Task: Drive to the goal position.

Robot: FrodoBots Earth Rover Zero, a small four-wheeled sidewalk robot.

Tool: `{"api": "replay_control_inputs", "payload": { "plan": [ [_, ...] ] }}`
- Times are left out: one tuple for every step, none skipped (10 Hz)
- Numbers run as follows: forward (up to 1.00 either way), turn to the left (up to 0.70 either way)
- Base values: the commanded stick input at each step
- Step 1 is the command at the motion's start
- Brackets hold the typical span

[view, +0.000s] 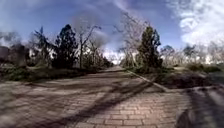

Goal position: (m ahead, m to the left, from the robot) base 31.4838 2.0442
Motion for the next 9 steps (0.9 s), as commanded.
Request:
{"api": "replay_control_inputs", "payload": {
  "plan": [
    [1.0,0.0],
    [1.0,0.0],
    [1.0,0.0],
    [1.0,0.0],
    [1.0,0.0],
    [1.0,0.0],
    [1.0,0.0],
    [1.0,0.0],
    [1.0,0.0]
  ]
}}
